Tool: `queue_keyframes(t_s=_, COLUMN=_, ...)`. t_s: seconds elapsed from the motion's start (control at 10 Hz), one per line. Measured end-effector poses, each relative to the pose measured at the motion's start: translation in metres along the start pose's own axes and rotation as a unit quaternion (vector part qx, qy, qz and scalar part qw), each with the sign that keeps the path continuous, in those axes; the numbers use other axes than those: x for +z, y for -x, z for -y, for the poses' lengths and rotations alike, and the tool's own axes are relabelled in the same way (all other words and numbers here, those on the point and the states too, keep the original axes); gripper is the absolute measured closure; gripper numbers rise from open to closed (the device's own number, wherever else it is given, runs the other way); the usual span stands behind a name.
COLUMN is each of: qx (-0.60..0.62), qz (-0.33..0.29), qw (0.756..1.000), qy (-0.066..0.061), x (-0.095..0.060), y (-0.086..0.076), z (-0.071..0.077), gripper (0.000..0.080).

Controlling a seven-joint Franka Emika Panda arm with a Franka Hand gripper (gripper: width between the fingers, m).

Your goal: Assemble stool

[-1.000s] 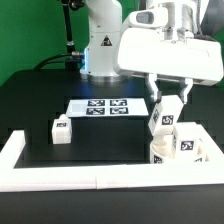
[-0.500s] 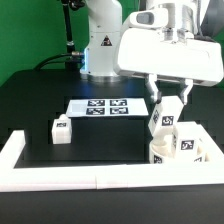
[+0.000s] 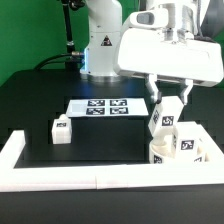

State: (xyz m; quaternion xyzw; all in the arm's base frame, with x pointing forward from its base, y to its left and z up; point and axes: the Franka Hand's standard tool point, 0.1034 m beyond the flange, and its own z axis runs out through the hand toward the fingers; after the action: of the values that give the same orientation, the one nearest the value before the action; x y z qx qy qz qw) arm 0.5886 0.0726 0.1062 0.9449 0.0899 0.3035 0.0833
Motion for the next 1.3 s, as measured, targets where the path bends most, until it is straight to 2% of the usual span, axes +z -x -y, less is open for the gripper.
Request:
queue_keyframes(t_s=0.4, qx=0.000, qz=0.000, qw=1.000, qy=0.000, x=0.000, y=0.000, z=0.000, gripper=0.0476)
queue_keyframes(t_s=0.5, qx=0.001, qz=0.010, qw=1.000, qy=-0.005, x=0.001, y=0.002, z=0.002, gripper=0.0476)
queue_keyframes(t_s=0.6, qx=0.010, qz=0.036, qw=0.999, qy=-0.018, x=-0.001, y=0.004, z=0.000, gripper=0.0476)
queue_keyframes(t_s=1.0, qx=0.011, qz=0.034, qw=0.999, qy=-0.017, x=-0.001, y=0.004, z=-0.001, gripper=0.0476)
queue_keyframes(t_s=1.1, qx=0.009, qz=0.002, qw=1.000, qy=-0.001, x=-0.001, y=0.003, z=0.002, gripper=0.0476)
queue_keyframes(t_s=1.2, qx=-0.003, qz=0.000, qw=1.000, qy=0.004, x=0.006, y=0.014, z=0.008, gripper=0.0476)
queue_keyframes(t_s=1.3, qx=-0.005, qz=-0.003, qw=1.000, qy=0.006, x=0.007, y=0.013, z=0.009, gripper=0.0475)
